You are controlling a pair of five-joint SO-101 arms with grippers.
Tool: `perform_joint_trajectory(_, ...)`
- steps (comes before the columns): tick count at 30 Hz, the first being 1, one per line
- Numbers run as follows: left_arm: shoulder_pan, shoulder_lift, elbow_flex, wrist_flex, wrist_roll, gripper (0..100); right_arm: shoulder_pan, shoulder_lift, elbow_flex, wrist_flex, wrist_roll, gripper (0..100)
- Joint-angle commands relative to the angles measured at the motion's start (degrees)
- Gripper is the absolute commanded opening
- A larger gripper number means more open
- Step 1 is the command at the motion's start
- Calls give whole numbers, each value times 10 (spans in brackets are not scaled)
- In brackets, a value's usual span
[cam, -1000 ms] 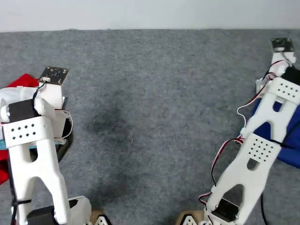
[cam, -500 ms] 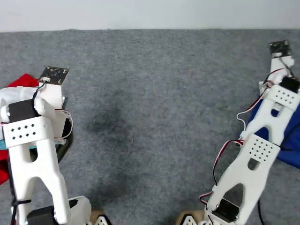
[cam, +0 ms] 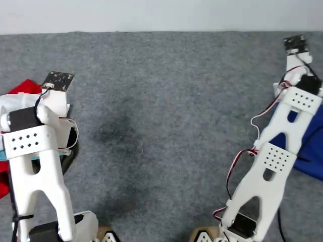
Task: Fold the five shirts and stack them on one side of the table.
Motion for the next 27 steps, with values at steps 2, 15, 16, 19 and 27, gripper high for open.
perform_joint_trajectory(2,-4,-18,-4,-6,-3,14,-28,-57,-32,121,2,15)
perform_joint_trajectory(15,-59,-16,-151,9,-45,161,-18,-298,273,148,-82,19)
perform_joint_trajectory(16,-81,-12,-165,-1,-53,197,-19,-336,328,147,-82,19)
perform_joint_trajectory(19,-138,18,-215,-8,-90,222,-22,-436,484,145,-83,19)
perform_joint_trajectory(27,-234,147,-352,-11,-182,225,-19,-615,762,145,-83,19)
